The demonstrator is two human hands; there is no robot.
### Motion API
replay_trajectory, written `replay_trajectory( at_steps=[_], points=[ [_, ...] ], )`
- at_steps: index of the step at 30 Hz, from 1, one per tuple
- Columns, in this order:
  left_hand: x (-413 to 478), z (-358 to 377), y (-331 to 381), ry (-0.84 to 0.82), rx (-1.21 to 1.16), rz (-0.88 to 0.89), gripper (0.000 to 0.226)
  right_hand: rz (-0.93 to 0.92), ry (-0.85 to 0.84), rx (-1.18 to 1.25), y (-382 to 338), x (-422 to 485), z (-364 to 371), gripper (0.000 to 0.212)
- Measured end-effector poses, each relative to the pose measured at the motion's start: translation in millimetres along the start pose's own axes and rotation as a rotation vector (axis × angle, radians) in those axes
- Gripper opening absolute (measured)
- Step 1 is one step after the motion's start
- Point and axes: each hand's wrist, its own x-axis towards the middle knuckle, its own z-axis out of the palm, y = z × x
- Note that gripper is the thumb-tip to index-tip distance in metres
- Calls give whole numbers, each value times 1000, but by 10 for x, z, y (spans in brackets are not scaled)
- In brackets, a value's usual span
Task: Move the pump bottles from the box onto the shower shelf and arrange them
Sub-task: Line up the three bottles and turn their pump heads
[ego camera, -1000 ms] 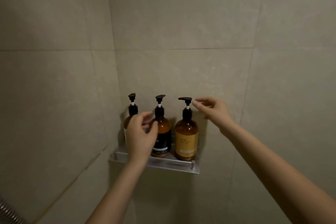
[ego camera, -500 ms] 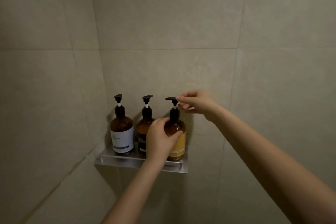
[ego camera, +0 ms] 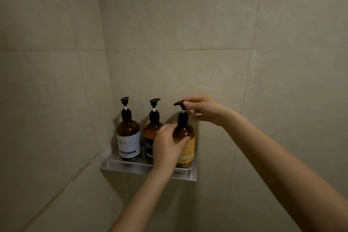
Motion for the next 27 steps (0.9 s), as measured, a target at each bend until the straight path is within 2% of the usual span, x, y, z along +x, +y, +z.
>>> replay_trajectory(
  at_steps=[10,19,27],
  points=[
    [-42,30,-7,40,7,-4,56,11,32,99,65,47,1,25],
    [-57,23,-2,33,-12,-3,54,68,50,53,35,98,33,33],
    [-54,8,4,22,-19,0,54,33,43,38,64,101,48,28]
  ],
)
